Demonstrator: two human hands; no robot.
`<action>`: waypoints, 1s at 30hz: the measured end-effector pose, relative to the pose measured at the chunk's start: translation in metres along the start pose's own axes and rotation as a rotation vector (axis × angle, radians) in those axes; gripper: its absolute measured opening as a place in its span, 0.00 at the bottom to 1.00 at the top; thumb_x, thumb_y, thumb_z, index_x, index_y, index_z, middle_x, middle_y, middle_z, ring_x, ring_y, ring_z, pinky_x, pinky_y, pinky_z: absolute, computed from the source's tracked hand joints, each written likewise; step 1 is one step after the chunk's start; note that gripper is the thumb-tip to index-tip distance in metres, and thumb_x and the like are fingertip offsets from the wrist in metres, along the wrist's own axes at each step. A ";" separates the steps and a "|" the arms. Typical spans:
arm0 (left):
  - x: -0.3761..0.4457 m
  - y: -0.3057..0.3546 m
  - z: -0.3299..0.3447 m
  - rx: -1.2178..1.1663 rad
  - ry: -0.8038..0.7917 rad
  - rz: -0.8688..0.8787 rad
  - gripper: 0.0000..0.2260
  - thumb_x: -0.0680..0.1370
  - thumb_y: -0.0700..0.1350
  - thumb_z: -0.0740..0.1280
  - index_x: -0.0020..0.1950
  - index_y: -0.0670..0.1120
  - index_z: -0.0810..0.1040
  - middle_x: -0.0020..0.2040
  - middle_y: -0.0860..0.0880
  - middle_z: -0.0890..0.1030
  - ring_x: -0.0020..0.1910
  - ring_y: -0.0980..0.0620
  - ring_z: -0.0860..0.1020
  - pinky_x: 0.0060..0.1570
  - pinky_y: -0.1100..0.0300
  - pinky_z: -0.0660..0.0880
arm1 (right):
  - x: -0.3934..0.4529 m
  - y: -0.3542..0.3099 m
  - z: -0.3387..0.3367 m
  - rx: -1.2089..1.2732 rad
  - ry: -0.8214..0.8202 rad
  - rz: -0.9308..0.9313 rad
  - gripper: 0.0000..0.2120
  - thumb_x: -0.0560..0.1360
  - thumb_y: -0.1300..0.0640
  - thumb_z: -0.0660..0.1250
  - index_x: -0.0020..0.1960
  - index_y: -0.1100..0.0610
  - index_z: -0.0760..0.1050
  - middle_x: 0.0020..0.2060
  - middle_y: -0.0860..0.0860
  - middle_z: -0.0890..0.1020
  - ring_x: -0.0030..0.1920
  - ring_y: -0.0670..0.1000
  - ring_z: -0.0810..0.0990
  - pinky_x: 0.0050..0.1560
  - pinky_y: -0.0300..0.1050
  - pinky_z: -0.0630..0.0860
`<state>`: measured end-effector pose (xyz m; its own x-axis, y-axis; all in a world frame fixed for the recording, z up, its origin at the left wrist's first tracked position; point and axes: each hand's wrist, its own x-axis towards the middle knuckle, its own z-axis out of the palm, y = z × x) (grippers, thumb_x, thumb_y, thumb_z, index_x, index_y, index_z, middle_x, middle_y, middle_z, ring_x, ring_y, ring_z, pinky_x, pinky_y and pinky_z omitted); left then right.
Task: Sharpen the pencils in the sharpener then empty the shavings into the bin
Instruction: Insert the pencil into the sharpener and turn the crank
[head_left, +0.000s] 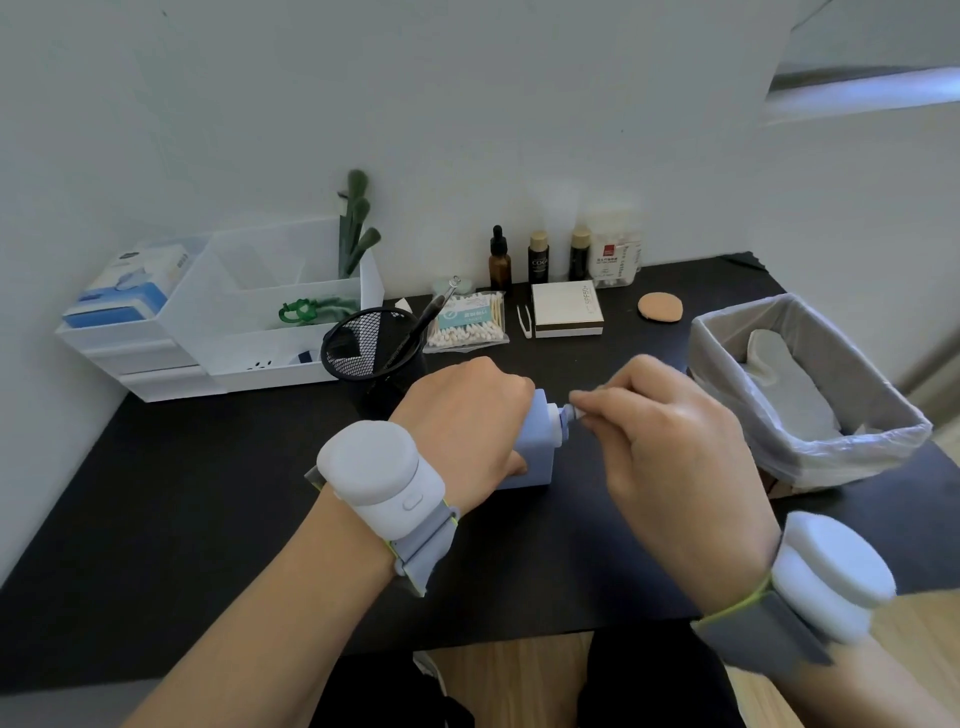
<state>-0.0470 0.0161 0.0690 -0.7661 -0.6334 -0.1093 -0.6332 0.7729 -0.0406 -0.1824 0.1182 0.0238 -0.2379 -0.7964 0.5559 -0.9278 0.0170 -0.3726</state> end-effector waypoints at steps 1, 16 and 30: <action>0.000 0.001 0.000 -0.002 0.000 -0.004 0.15 0.75 0.55 0.69 0.46 0.51 0.64 0.51 0.48 0.77 0.51 0.45 0.77 0.39 0.56 0.65 | 0.005 0.001 0.002 0.002 0.010 -0.001 0.09 0.69 0.68 0.73 0.47 0.59 0.84 0.38 0.53 0.78 0.37 0.54 0.77 0.32 0.50 0.77; -0.001 0.001 0.000 -0.002 0.006 0.010 0.15 0.76 0.54 0.68 0.47 0.49 0.64 0.52 0.49 0.78 0.51 0.47 0.77 0.40 0.56 0.66 | 0.034 0.027 0.053 0.043 -0.180 0.124 0.09 0.71 0.65 0.70 0.48 0.56 0.85 0.43 0.53 0.79 0.43 0.56 0.79 0.38 0.50 0.77; -0.001 0.003 0.001 0.010 -0.026 -0.010 0.13 0.76 0.55 0.68 0.53 0.49 0.70 0.54 0.49 0.77 0.52 0.47 0.76 0.40 0.57 0.65 | -0.021 0.015 0.036 0.048 -0.289 0.137 0.06 0.70 0.62 0.73 0.44 0.53 0.84 0.39 0.49 0.77 0.38 0.54 0.78 0.34 0.51 0.77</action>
<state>-0.0476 0.0190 0.0681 -0.7568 -0.6397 -0.1341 -0.6394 0.7672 -0.0514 -0.1811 0.1138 -0.0202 -0.2620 -0.9276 0.2662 -0.8766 0.1133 -0.4677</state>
